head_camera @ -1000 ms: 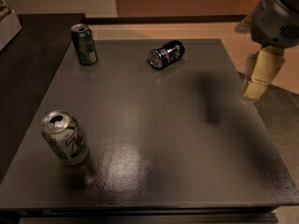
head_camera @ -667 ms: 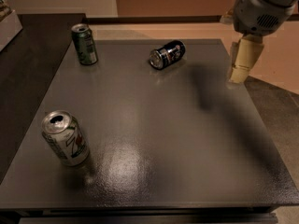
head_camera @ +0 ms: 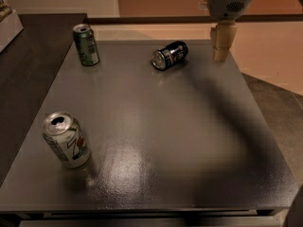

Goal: Place pepsi can upright

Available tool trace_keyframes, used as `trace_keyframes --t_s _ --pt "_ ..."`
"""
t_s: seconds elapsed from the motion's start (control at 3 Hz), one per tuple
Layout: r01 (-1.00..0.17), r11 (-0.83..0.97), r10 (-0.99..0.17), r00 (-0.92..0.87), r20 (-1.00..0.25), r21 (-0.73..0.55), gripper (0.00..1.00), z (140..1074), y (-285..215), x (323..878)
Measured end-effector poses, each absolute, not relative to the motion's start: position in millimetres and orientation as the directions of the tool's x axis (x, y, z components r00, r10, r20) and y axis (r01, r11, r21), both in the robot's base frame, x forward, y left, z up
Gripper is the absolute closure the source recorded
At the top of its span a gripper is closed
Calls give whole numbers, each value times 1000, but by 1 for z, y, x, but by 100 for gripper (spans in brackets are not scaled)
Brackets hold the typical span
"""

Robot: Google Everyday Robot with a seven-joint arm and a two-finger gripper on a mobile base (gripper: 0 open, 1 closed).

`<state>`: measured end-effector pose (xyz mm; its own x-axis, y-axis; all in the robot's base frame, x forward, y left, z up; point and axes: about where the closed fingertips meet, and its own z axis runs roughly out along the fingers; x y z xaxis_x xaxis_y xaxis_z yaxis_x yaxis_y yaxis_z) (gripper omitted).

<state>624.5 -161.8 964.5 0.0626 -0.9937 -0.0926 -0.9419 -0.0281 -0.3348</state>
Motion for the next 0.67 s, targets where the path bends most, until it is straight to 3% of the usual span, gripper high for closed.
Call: trace_keyframes --t_s 0.67 --pt "-902 -252 -965 261 24 -350 0 939 -133 685"
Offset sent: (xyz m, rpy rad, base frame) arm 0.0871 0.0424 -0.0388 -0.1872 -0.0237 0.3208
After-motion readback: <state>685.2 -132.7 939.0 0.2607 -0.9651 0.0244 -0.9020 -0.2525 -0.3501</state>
